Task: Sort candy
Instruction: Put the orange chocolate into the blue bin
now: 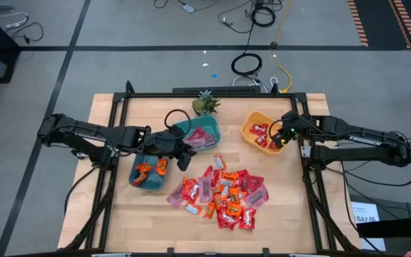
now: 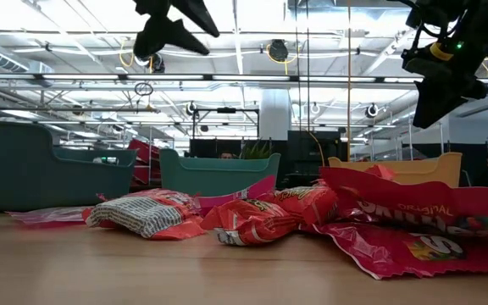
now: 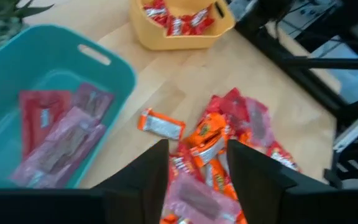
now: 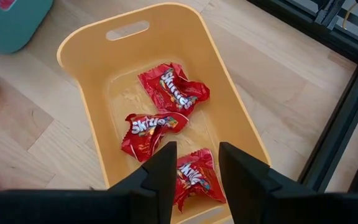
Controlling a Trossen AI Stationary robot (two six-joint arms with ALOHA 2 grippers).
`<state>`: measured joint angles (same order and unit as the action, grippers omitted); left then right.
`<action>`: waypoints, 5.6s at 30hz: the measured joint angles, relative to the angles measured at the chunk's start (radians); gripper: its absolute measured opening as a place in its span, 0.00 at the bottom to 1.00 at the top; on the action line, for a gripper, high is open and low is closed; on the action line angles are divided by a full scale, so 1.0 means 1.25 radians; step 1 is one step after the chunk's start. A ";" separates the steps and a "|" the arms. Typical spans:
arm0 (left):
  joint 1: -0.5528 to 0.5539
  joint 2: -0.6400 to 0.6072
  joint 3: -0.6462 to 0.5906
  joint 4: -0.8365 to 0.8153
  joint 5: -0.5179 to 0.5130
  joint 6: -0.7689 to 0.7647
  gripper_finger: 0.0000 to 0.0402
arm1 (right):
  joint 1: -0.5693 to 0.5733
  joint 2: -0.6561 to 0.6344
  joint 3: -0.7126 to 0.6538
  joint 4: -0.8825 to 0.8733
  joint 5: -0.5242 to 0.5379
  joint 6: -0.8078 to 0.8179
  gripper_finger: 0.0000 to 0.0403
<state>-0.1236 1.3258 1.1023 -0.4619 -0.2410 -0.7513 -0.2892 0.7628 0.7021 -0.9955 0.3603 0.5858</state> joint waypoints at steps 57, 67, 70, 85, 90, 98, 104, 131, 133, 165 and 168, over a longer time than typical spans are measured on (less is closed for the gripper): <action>-0.151 0.373 0.000 0.262 -0.014 0.315 0.56 | 0.003 -0.057 0.000 -0.023 -0.085 0.016 0.28; -0.127 0.468 0.060 0.400 -0.015 0.465 0.56 | 0.003 -0.057 0.000 -0.022 -0.095 0.024 0.28; -0.115 0.519 0.108 0.400 0.019 0.465 0.56 | 0.003 -0.057 0.000 -0.022 -0.105 0.024 0.28; -0.131 0.583 0.194 0.166 0.091 0.360 0.54 | 0.003 -0.057 0.000 -0.026 -0.106 0.027 0.28; -0.129 0.597 0.194 0.149 0.093 0.353 0.52 | 0.003 -0.057 0.000 -0.025 -0.105 0.027 0.28; -0.130 0.599 0.194 0.147 0.093 0.350 0.39 | 0.003 -0.057 0.000 -0.025 -0.105 0.033 0.28; -0.131 0.596 0.194 0.147 0.121 0.296 0.18 | 0.003 -0.057 0.000 -0.026 -0.105 0.037 0.28; -0.127 0.203 0.138 -0.243 -0.228 0.030 0.06 | 0.003 -0.057 0.000 -0.020 -0.105 0.058 0.28; -0.135 0.160 0.100 -0.301 -0.235 -0.057 0.06 | 0.002 -0.056 0.000 -0.020 -0.105 0.061 0.28; -0.241 -0.120 -0.236 -0.372 -0.213 -0.396 0.12 | 0.003 -0.057 0.000 -0.026 -0.105 0.214 0.28; -0.241 -0.120 -0.236 -0.379 -0.211 -0.400 0.12 | 0.003 -0.057 0.000 -0.026 -0.107 0.214 0.28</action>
<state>-0.4252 1.1755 0.8078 -0.9358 -0.5053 -1.2507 -0.2859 0.6919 0.7017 -1.0275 0.2271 0.8532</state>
